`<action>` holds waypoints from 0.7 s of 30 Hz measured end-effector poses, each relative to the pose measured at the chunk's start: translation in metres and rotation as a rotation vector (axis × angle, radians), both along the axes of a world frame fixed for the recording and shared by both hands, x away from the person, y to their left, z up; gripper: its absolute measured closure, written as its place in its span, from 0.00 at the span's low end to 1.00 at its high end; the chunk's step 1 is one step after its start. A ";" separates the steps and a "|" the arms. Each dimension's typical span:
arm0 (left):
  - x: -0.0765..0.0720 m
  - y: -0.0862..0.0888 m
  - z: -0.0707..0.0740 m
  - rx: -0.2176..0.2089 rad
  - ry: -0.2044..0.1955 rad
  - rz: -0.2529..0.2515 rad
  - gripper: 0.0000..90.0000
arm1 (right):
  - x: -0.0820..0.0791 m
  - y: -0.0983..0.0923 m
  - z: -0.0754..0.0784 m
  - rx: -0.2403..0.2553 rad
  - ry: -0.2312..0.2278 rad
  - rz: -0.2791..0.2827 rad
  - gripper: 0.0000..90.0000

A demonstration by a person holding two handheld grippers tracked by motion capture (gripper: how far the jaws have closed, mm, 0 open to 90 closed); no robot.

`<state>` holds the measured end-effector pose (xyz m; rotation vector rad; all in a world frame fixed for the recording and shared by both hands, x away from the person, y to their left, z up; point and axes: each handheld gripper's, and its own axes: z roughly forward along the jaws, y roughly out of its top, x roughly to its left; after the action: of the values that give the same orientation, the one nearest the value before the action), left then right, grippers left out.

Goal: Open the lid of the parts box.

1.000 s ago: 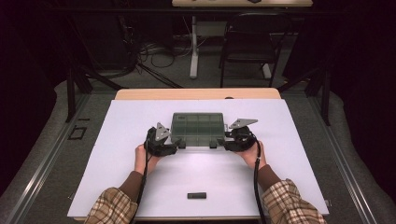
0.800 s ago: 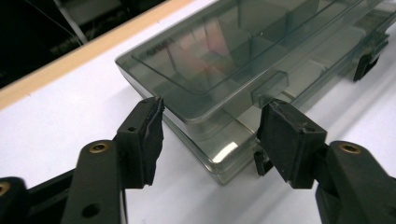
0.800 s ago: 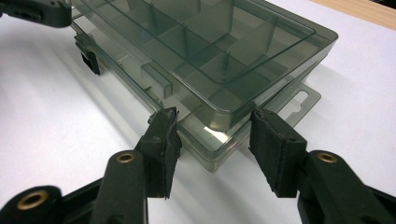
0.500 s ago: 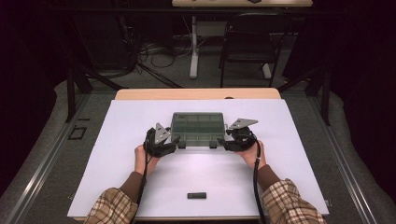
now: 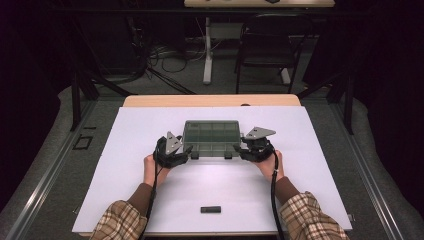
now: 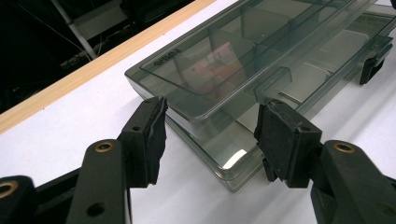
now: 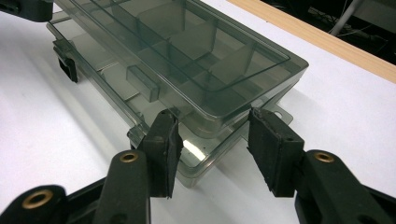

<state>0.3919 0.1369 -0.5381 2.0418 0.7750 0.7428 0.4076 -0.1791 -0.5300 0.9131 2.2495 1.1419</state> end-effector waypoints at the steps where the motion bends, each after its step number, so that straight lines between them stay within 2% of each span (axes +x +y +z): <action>1: 0.000 0.000 0.000 0.004 -0.001 -0.003 0.47 | 0.000 0.000 0.000 -0.001 -0.001 0.000 0.59; 11: -0.001 -0.002 0.000 0.021 -0.015 0.006 0.51 | -0.001 -0.001 0.002 0.005 -0.023 -0.001 0.61; 21: -0.001 0.000 0.001 0.012 -0.037 0.026 0.57 | -0.003 0.000 0.005 0.004 -0.058 -0.006 0.61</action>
<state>0.3913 0.1372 -0.5376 2.0270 0.7792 0.7995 0.4045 -0.1796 -0.5250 0.8769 2.1977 1.1556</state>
